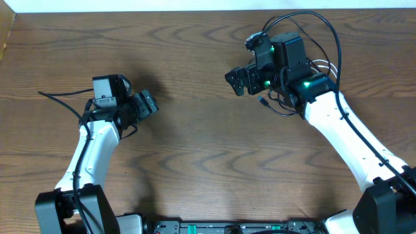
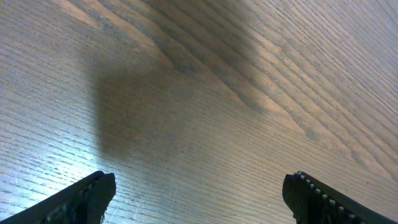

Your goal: Untangle cables

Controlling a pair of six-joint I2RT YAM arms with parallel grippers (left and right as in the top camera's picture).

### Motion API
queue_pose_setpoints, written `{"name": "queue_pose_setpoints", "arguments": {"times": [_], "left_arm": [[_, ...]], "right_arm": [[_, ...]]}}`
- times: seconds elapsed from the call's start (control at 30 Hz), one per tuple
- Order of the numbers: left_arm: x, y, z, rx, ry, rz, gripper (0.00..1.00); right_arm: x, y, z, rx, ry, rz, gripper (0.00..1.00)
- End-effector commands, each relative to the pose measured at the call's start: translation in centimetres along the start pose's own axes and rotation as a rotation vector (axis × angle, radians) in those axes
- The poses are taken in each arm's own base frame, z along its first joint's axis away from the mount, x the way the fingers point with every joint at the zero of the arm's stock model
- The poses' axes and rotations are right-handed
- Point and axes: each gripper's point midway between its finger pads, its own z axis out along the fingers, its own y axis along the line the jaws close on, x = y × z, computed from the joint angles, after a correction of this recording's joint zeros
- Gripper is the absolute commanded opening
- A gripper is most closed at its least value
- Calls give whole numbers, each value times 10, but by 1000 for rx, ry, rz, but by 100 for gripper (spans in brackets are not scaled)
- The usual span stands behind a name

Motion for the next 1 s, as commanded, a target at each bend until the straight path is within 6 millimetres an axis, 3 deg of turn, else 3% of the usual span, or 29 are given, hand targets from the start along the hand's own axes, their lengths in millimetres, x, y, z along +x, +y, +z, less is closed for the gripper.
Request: {"name": "queue_pose_setpoints", "arguments": {"times": [0.0, 0.6, 0.87, 0.97], "left_arm": [[0, 2, 2, -14, 5, 15, 91], [0, 2, 2, -14, 5, 15, 91], [0, 2, 2, -14, 5, 15, 92], [0, 2, 2, -14, 5, 15, 91]], "right_arm": [[1, 0, 2, -2, 7, 1, 99], [6, 8, 4, -14, 22, -8, 99], [-4, 17, -12, -23, -15, -24, 99], [-7, 26, -28, -31, -30, -33, 99]]}}
